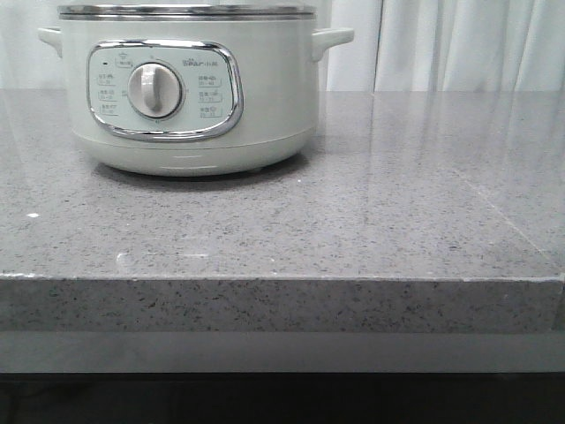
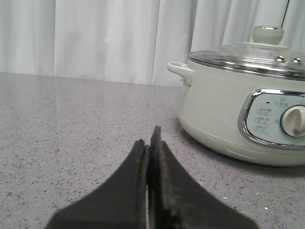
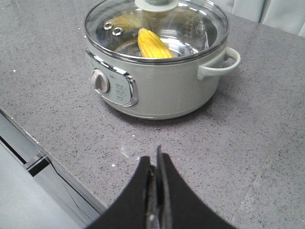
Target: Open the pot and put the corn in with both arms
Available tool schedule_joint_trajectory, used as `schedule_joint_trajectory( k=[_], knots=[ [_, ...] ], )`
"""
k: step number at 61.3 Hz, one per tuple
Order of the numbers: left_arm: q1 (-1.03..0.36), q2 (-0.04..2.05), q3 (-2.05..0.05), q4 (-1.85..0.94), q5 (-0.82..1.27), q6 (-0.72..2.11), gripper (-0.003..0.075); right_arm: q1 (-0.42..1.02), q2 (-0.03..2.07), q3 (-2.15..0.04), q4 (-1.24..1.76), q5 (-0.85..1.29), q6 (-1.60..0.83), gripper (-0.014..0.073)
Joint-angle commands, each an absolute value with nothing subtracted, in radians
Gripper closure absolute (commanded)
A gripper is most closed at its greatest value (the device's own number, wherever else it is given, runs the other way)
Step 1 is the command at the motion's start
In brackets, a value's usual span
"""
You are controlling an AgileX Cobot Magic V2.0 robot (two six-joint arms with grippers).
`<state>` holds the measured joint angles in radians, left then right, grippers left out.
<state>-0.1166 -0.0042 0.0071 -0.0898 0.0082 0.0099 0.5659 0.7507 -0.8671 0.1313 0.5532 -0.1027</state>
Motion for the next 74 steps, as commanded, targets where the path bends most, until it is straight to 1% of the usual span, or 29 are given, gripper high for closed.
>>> schedule_joint_trajectory(
  k=[1,29,35,43,56,65,74],
  knots=[
    [-0.115,-0.023,0.012,-0.088,-0.081,0.0,0.0741,0.561,0.74,-0.894,0.14,0.487,-0.101,0.0662],
    [-0.115,-0.023,0.012,-0.088,-0.081,0.0,0.0741,0.561,0.734,-0.886,0.139,0.484,-0.101,0.0662],
    [-0.115,-0.023,0.012,-0.088,-0.081,0.0,0.0741,0.502,0.697,-0.844,0.11,0.445,-0.101,0.0662],
    [-0.115,-0.023,0.012,-0.088,-0.081,0.0,0.0741,0.371,0.596,-0.715,0.11,0.335,-0.101,0.0662],
    [-0.115,-0.023,0.012,-0.088,-0.081,0.0,0.0741,0.186,0.359,-0.442,0.112,0.123,-0.101,0.0662],
    [-0.115,-0.023,0.012,-0.088,-0.081,0.0,0.0741,0.103,0.215,-0.254,0.112,0.04,-0.101,0.0662],
    [-0.115,-0.023,0.012,-0.088,-0.081,0.0,0.0741,0.055,0.101,-0.114,0.113,0.0,-0.101,0.0662]
  ],
)
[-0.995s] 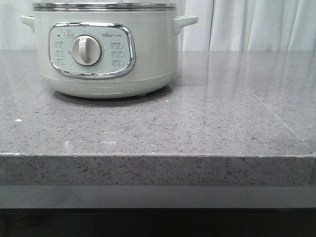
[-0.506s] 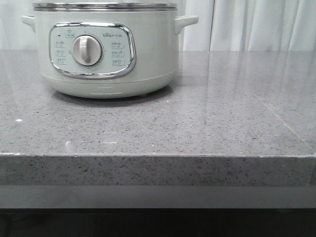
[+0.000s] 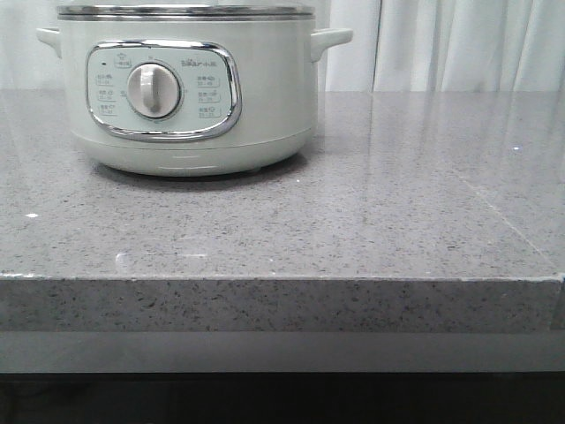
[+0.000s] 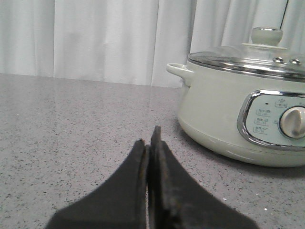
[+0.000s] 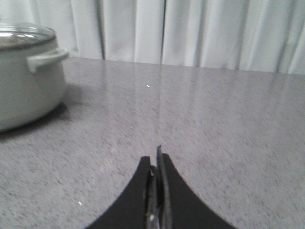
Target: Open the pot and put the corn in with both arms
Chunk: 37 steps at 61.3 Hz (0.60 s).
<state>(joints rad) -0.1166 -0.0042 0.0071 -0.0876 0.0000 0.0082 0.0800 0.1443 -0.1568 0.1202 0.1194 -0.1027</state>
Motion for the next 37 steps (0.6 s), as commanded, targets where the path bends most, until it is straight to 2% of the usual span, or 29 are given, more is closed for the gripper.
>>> schedule_joint_trajectory(
  k=[1,15,37],
  knots=[
    [-0.115,-0.023,0.012,-0.088,-0.081,0.0,0.0741,0.049,0.092,-0.103,0.113,0.0,-0.101,0.0662],
    [-0.115,-0.023,0.012,-0.088,-0.081,0.0,0.0741,0.039,-0.035,0.03,0.113,-0.025,-0.101,0.0662],
    [-0.115,-0.023,0.012,-0.088,-0.081,0.0,0.0741,0.043,-0.034,0.027,0.113,0.0,-0.101,0.0662]
  ],
)
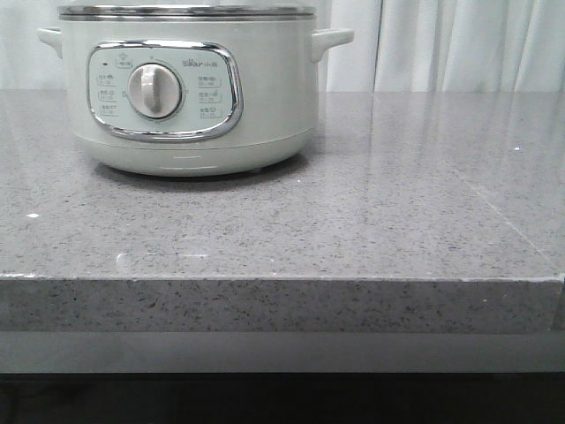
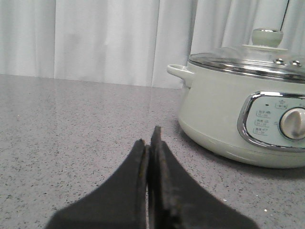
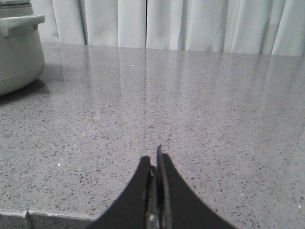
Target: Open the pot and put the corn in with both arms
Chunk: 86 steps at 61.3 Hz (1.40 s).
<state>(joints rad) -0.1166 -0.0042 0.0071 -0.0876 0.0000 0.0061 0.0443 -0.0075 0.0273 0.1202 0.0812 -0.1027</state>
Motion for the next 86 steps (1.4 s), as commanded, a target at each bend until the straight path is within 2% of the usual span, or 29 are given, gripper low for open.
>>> schedule_joint_trajectory(
  k=[1,31,86],
  knots=[
    [-0.115,-0.023,0.012,-0.088,-0.081,0.0,0.0741,0.043,-0.034,0.027,0.113,0.0,-0.101,0.0662],
    [-0.115,-0.023,0.012,-0.088,-0.081,0.0,0.0741,0.043,-0.035,0.027,0.083,-0.091,-0.04,0.0662],
    [-0.108,-0.023,0.012,-0.088,-0.081,0.0,0.0741,0.043,-0.034,0.027,0.083,-0.084,-0.04,0.0662]
  ],
)
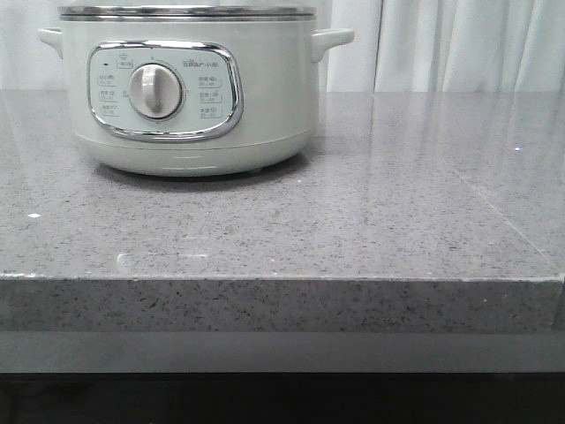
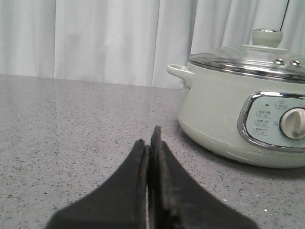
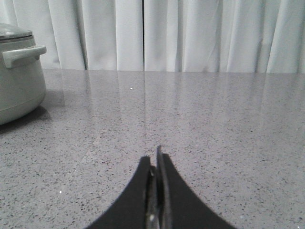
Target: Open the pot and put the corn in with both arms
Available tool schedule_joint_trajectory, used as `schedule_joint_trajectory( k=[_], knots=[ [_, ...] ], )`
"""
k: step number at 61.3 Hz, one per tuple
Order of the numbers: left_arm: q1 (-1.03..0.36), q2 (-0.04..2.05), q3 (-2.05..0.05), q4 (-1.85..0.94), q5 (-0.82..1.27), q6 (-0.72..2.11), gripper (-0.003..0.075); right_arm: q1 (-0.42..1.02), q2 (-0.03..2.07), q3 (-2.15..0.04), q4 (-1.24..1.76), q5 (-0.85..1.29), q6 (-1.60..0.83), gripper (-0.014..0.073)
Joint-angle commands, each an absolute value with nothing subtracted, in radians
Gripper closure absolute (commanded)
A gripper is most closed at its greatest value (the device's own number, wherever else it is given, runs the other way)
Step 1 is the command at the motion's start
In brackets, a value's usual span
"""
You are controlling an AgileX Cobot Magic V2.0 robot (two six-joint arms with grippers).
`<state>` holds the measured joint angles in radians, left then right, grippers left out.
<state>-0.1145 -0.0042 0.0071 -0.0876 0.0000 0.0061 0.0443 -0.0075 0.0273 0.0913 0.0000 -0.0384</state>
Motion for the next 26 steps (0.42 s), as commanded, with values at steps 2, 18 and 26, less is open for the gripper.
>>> schedule_joint_trajectory(
  k=[2,18,26],
  knots=[
    [-0.099,-0.025,0.012,-0.088,-0.081,0.0,0.0741,0.043,-0.034,0.027,0.083,-0.084,-0.04,0.0662],
    [-0.052,-0.025,0.012,-0.088,-0.081,0.0,0.0741,0.043,-0.034,0.027,0.083,-0.084,-0.04,0.0662],
    [-0.052,-0.025,0.012,-0.088,-0.081,0.0,0.0741,0.043,-0.034,0.027,0.083,-0.084,-0.04,0.0662]
  ],
)
